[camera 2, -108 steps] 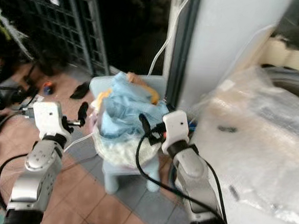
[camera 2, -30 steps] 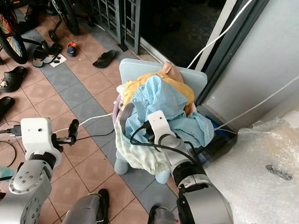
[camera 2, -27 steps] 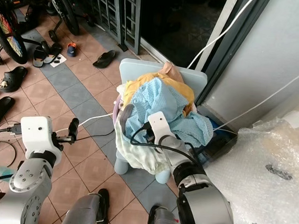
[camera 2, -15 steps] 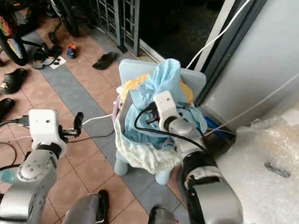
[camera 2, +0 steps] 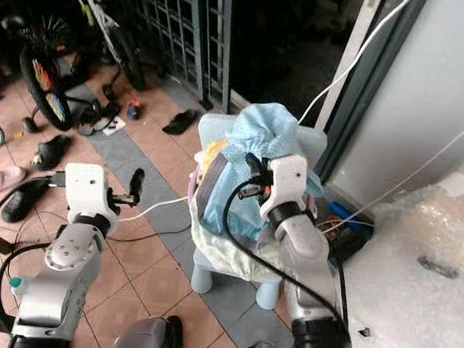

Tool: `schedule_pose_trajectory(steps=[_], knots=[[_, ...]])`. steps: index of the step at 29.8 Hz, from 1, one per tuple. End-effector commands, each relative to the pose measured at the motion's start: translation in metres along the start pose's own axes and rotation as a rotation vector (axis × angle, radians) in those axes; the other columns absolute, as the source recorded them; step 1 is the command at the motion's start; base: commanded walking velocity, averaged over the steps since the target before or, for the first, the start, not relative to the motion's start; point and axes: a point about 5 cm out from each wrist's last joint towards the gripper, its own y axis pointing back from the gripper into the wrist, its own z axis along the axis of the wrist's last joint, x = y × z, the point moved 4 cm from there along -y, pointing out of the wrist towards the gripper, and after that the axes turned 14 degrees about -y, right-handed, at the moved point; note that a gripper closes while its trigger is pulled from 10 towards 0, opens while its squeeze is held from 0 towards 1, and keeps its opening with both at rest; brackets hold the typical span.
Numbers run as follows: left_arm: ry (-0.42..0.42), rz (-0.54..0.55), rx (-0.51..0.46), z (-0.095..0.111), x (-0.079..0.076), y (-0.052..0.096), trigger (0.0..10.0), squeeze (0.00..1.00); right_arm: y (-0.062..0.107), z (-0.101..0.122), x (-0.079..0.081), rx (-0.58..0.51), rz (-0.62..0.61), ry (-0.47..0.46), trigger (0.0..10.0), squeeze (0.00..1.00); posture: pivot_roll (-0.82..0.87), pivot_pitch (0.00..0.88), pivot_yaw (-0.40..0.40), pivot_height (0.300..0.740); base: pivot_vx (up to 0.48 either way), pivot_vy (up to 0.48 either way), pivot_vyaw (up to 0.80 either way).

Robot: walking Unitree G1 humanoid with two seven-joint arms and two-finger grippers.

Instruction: Clothes washing

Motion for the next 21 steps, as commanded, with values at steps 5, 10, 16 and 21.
schedule_pose_trajectory(steps=[5,10,16,21], knots=[[-0.006,-0.037,-0.045,0.005,-0.009,-0.008,10.0,0.0,0.008,-0.002,0.007,0.034,-0.012,0.045,10.0,0.0,-0.05,0.0,0.069,0.74,0.0,0.0,-0.13],[0.004,-0.034,-0.053,0.005,-0.01,-0.009,10.0,0.0,0.005,0.0,0.002,0.032,-0.025,0.057,10.0,0.0,-0.04,0.0,0.054,0.74,0.0,-0.28,-0.77],[0.013,-0.032,-0.06,0.003,-0.011,-0.009,10.0,0.0,0.001,0.007,0.001,0.014,-0.029,0.09,10.0,0.0,-0.04,0.0,0.048,0.74,0.0,-0.338,-0.77],[0.019,-0.034,-0.059,0.003,-0.011,-0.01,10.0,0.0,-0.002,0.012,0.005,-0.009,-0.028,0.105,10.0,0.0,-0.05,0.0,0.062,0.74,0.0,-0.336,-0.78]])
